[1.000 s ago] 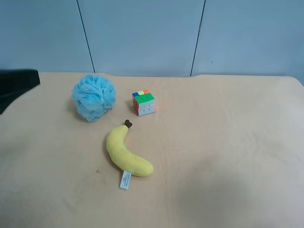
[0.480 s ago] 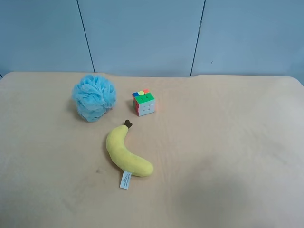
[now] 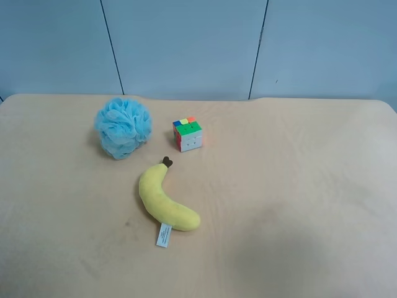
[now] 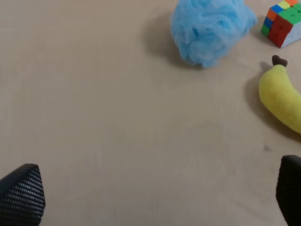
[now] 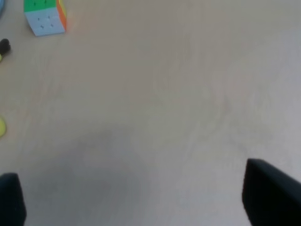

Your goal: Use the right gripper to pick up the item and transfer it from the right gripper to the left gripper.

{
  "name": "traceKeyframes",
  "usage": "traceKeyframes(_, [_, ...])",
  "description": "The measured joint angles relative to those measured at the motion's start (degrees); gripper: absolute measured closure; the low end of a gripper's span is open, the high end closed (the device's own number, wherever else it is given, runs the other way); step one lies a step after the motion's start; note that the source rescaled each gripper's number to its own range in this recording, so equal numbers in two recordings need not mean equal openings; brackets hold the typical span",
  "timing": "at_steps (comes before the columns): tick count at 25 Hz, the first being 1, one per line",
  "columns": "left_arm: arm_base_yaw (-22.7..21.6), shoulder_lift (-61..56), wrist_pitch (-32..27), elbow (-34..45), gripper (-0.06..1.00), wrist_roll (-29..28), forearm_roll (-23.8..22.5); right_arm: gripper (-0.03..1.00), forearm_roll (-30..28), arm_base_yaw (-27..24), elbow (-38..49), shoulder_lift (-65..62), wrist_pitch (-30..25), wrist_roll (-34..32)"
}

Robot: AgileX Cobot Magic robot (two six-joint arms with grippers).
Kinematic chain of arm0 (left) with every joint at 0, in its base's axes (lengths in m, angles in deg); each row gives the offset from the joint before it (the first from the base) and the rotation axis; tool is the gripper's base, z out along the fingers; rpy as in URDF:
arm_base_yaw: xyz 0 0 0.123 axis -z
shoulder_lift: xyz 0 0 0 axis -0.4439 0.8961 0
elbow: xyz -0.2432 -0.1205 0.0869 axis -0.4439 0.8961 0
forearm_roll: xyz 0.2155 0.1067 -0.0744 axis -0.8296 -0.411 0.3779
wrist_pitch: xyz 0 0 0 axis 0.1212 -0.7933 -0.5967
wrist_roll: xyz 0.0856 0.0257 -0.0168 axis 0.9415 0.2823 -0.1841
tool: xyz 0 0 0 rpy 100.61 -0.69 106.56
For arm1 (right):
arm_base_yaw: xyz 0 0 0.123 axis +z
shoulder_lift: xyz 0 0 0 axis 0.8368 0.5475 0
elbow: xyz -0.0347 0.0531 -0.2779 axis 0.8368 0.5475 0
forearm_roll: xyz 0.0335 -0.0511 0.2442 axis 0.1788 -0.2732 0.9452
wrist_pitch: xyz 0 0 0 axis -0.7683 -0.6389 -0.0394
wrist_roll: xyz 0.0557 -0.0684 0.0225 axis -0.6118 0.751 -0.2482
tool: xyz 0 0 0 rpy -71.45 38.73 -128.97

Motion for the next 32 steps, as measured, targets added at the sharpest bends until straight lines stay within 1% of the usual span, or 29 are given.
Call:
traceKeyframes(3, [0.0,-2.74,-0.61,3.49,-0.05,-1.02,-0.06,-0.03,0.0,0.0,0.0,0.0,0.0,0.0])
traceKeyframes(5, [0.0,-2.9,-0.78,4.32,-0.05,-1.47,-0.06,-0.03,0.0,0.0,0.0,0.0,0.0,0.0])
traceKeyframes(11, [0.0,-3.1,2.62,5.13,-0.05,-1.93,0.04,-0.03,0.0,0.0,0.0,0.0,0.0,0.0])
traceKeyframes(14, [0.0,-3.16,5.19,6.75,-0.05,-2.13,0.52,-0.03,0.0,0.0,0.0,0.0,0.0,0.0])
traceKeyframes(29, [0.0,-3.16,5.86,7.25,-0.06,-2.13,0.86,-0.03,0.0,0.0,0.0,0.0,0.0,0.0])
traceKeyframes(32, [-1.05,-3.16,5.86,7.25,-0.06,-2.13,0.86,-0.03,0.0,0.0,0.0,0.0,0.0,0.0])
